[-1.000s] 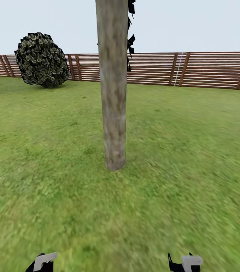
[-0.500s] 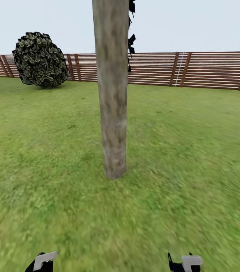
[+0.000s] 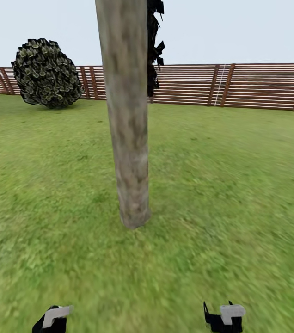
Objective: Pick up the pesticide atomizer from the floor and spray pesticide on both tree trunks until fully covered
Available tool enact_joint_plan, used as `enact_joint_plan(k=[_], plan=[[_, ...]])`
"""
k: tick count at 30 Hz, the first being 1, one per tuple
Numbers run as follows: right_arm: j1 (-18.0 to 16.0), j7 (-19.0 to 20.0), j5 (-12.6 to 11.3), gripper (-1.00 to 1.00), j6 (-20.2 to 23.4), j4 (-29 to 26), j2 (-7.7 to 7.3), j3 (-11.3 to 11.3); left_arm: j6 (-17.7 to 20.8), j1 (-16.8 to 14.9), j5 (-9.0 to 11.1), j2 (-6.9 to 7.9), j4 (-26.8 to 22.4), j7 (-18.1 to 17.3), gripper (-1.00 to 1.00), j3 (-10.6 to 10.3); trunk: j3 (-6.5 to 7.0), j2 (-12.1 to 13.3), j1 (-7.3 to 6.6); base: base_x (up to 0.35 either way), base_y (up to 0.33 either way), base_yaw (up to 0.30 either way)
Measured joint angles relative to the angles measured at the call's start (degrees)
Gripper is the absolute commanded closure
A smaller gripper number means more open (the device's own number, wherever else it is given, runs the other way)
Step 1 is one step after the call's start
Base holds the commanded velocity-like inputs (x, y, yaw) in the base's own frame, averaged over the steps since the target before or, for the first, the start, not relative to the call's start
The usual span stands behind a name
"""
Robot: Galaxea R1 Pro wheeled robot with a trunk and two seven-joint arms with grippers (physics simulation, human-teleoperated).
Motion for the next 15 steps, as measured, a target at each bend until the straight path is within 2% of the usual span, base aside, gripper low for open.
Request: enact_joint_plan(k=[2, 5, 8, 10, 11, 12, 13, 15], plan=[[-0.01, 1.07, 0.88, -1.00, 0.09, -2.47, -0.13, 0.55, 0.08, -0.14, -0.61, 0.23, -0.05, -2.42, 1.00, -0.01, 0.00, 0.00, 0.00, 0.240, -0.191, 0.000], [0.00, 4.90, 4.39, -1.00, 0.24, -6.40, -0.30, 2.03, 0.27, -0.50, -3.27, 1.11, -0.63, -7.78, 1.00, 0.05, 0.00, 0.00, 0.00, 0.240, -0.189, 0.000], [-0.05, 10.13, 10.12, -1.00, 2.83, -9.53, -0.38, 2.73, 0.70, -0.72, -8.01, 3.25, -3.59, -15.51, 1.00, 0.07, 0.00, 0.00, 0.00, 0.212, -0.161, 0.000], [-1.12, 16.86, 15.91, -1.00, 10.86, -12.77, -0.41, 2.92, 2.49, -1.55, -13.55, 4.21, -6.90, -24.09, 1.00, 0.05, 0.01, 0.00, 0.00, 0.047, -0.035, 0.000], [-2.78, 30.69, 22.61, -1.00, 18.15, -19.72, -0.40, 3.02, 9.45, -5.16, -26.06, 4.59, -8.77, -34.13, 1.00, -0.16, 0.00, 0.01, 0.01, 0.002, -0.002, 0.000], [-5.49, 43.17, 25.41, -1.00, 20.36, -26.49, -0.41, 2.98, 12.72, -10.55, -33.97, 4.66, -9.89, -44.94, 1.00, 0.12, 0.02, 0.00, 0.00, 0.000, 0.000, 0.000], [-7.49, 49.85, 25.99, -1.00, 22.55, -27.88, -0.36, 3.03, 13.12, -12.50, -35.79, 4.69, -10.09, -51.03, 1.00, 0.18, 0.02, 0.00, 0.00, 0.000, 0.000, 0.000], [-8.42, 53.42, 26.17, -1.00, 24.13, -28.21, -0.35, 3.09, 13.12, -13.17, -36.37, 4.75, -10.34, -53.28, 1.00, 0.13, 0.00, 0.00, 0.00, 0.000, 0.000, 0.000]])
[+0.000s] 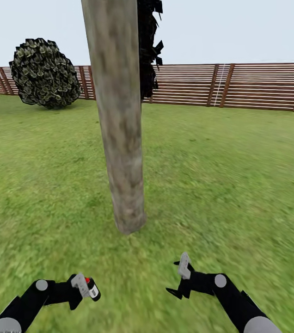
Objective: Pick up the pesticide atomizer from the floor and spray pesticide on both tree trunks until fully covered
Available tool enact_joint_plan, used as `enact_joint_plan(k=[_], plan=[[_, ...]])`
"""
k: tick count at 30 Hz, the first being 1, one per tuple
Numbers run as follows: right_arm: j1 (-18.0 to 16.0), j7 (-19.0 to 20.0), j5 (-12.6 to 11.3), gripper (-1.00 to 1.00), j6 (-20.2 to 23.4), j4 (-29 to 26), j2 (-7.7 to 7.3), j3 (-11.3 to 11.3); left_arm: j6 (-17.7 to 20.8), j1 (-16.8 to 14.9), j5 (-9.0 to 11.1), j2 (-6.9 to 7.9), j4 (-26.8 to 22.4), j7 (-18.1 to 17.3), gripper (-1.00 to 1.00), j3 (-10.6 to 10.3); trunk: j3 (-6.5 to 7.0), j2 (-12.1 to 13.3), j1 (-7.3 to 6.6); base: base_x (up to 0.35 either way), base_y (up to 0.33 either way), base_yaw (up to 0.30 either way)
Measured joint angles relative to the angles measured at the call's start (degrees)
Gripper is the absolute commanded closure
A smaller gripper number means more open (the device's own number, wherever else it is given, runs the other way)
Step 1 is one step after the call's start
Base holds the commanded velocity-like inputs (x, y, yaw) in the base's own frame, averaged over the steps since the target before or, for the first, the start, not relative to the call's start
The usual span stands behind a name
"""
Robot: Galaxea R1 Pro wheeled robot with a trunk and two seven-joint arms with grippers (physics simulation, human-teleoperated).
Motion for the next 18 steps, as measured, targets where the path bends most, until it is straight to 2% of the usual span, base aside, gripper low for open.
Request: enact_joint_plan(k=[2, 7, 12, 13, 14, 18], plan=[[-0.55, 2.51, 0.01, -1.00, 0.86, -0.22, 0.01, 0.02, -0.01, -0.41, -0.20, -0.02, -0.37, -1.40, 1.00, -0.05, 0.00, 0.00, 0.00, 0.000, 0.000, 0.000], [-0.80, 3.72, 0.02, -1.00, 1.30, -0.25, 0.01, 0.02, -0.10, -0.59, -0.40, -0.05, -0.61, -2.64, 1.00, -0.11, 0.00, 0.00, 0.00, 0.000, 0.000, 0.000], [-0.82, 3.89, -0.01, -1.00, 1.37, -0.30, 0.43, 0.16, 0.00, -0.60, -3.98, -0.38, -0.65, -3.20, 1.00, -0.05, 0.00, 0.00, 0.00, 0.000, 0.000, 0.000], [-0.82, 4.00, -0.03, 1.00, 1.38, -0.30, 0.53, 0.17, 0.02, -0.60, -4.96, -0.57, -0.65, -3.23, 1.00, -0.03, 0.00, 0.00, 0.00, 0.000, 0.000, 0.000], [-0.82, 4.40, -0.05, 1.00, 1.38, -0.29, 0.66, 0.22, 0.04, -0.62, -5.95, -0.79, -0.66, -3.25, 1.00, 0.00, 0.00, 0.00, 0.00, 0.000, 0.000, 0.000], [-0.88, 5.23, -0.04, 1.00, 1.38, -0.32, 1.45, 0.28, 0.07, -0.62, -6.90, -1.05, -0.66, -3.31, 1.00, -0.02, 0.00, 0.00, 0.00, 0.000, 0.000, 0.000]])
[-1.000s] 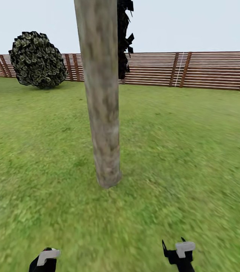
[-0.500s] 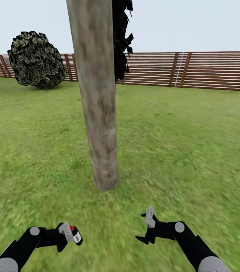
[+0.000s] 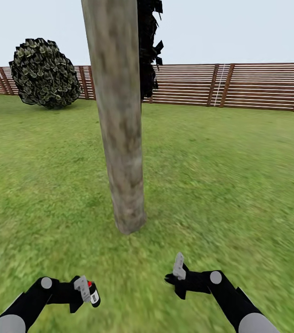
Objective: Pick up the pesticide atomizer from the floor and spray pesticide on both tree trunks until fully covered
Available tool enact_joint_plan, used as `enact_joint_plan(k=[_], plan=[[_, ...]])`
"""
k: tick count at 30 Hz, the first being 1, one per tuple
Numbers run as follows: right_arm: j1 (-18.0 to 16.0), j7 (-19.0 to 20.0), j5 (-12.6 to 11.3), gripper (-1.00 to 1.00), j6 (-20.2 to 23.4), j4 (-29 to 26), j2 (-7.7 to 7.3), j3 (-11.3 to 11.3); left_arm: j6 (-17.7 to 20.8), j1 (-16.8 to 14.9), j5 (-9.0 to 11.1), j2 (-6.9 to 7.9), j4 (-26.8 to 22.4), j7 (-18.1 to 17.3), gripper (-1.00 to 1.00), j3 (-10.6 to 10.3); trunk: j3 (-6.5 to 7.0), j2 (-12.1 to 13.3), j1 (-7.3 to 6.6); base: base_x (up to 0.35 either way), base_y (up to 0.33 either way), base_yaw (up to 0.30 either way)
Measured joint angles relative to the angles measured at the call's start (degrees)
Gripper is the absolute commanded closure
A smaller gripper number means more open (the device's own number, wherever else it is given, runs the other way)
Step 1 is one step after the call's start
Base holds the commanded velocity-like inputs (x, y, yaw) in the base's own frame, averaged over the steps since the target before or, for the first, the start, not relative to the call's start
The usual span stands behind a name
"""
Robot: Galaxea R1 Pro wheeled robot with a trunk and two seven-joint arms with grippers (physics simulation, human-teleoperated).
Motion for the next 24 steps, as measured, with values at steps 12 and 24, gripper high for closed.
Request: enact_joint_plan(k=[12, 24], plan=[[-0.08, 0.19, 7.01, 1.00, 0.00, -0.03, 6.25, 0.01, 0.22, 0.00, -1.41, -1.74, -2.37, -0.06, 1.00, -2.44, 0.00, 0.00, 0.00, 0.000, 0.000, 0.000], [-0.73, 0.19, 7.68, 1.00, 0.00, 0.09, 7.87, 0.01, -0.08, 0.02, -1.56, -5.74, -2.43, -1.08, 1.00, -8.42, 0.00, 0.00, 0.00, 0.000, 0.000, 0.000]])
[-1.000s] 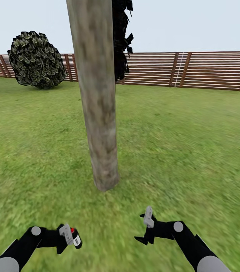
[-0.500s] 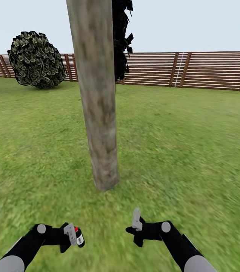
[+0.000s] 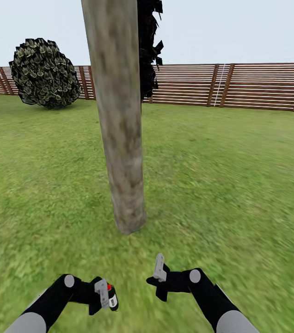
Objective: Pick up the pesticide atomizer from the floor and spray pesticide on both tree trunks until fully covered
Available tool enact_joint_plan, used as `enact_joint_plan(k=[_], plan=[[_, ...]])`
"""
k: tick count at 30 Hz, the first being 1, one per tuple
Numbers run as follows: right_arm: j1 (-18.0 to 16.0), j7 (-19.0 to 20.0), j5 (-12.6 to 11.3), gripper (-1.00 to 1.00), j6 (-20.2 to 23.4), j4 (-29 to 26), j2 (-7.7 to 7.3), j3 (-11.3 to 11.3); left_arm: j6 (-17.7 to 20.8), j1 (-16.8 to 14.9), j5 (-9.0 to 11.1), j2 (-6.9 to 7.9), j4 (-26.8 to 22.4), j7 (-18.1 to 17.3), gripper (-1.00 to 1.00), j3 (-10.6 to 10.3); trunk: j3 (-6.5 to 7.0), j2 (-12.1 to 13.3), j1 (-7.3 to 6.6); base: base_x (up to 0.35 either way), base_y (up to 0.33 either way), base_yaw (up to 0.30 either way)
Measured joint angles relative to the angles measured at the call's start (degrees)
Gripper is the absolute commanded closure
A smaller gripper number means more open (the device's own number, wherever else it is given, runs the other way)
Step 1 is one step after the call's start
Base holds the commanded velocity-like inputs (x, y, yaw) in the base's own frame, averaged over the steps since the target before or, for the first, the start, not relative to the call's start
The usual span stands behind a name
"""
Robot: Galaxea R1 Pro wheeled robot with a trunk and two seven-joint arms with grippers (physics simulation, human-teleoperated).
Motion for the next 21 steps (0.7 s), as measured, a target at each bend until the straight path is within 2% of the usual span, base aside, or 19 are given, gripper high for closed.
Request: enact_joint_plan(k=[5, 10, 17, 21], plan=[[-0.01, 0.00, 0.02, 1.00, 0.00, 0.04, 0.01, 0.00, 0.07, 0.00, -0.12, -2.11, -0.04, 0.03, 1.00, -0.40, 0.00, 0.00, 0.00, 0.000, 0.000, 0.000], [-0.01, 0.00, -0.01, 1.00, 0.00, 0.06, 0.05, 0.00, 0.08, 0.00, -0.14, -3.35, -0.04, 0.10, 1.00, -0.61, 0.00, 0.00, 0.00, 0.000, 0.000, 0.000], [-0.01, 0.00, -0.06, 1.00, 0.00, 0.25, 0.15, 0.04, 0.15, 0.00, -0.21, -4.68, -0.04, 0.45, 1.00, -3.85, 0.00, 0.00, 0.00, 0.000, 0.000, 0.000], [-0.01, 0.01, -0.06, 1.00, 0.00, 0.40, 0.30, 0.08, 0.17, -0.01, -0.20, -5.59, -0.04, 0.53, 1.00, -4.56, 0.00, 0.00, 0.00, 0.000, 0.000, 0.000]])
